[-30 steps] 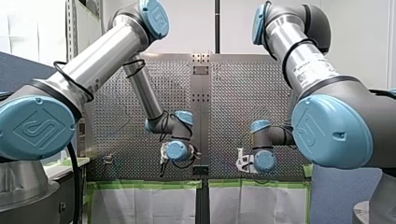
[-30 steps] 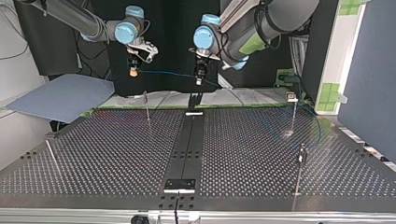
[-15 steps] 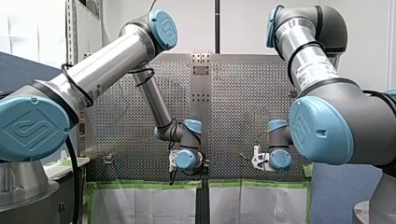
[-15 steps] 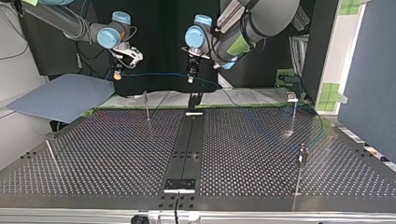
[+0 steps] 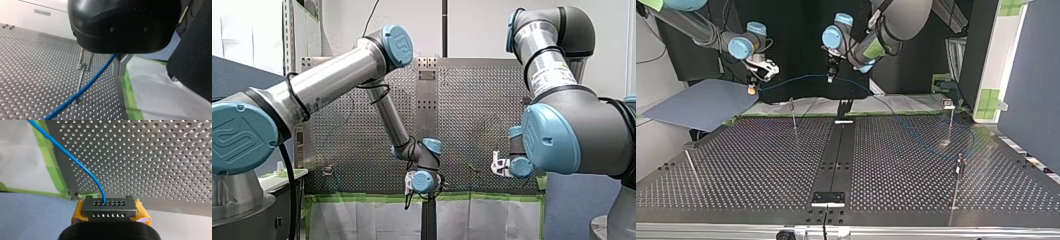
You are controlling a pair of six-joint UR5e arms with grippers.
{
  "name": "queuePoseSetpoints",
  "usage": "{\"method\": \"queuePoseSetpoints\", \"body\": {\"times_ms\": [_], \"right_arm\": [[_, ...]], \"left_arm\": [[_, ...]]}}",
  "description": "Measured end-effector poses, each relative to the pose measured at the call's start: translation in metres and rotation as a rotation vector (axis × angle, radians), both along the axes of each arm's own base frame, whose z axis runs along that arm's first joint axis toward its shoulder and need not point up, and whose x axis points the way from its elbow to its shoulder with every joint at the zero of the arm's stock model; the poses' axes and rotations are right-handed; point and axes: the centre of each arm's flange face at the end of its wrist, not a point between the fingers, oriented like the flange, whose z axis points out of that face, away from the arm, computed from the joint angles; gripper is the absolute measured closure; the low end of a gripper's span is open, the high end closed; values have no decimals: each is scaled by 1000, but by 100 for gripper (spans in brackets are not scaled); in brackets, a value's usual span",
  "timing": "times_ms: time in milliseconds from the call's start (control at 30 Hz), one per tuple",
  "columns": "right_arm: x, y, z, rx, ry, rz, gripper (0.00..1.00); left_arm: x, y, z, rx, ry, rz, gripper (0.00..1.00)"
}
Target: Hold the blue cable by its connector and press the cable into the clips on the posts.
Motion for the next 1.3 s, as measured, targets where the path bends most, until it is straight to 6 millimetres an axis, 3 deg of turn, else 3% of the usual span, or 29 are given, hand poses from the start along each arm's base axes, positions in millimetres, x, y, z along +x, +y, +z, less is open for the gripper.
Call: {"method": "queuePoseSetpoints", "body": {"times_ms": [267,533,900,1300], "right_arm": [[-6,-19,-17,25,-14,22,100],[-21,-38,-42,85,-33,3,100],[-32,-75,-29,69,-54,20,100],[-39,-94,-19,74,-50,54,100]], "left_arm": [[17,-29,13,-66,-54,14,100],[30,-41,24,-100,-92,29,100],[34,-57,-1,-82,-68,6,100],[46,-68,5,-85,-76,-18,100]]}}
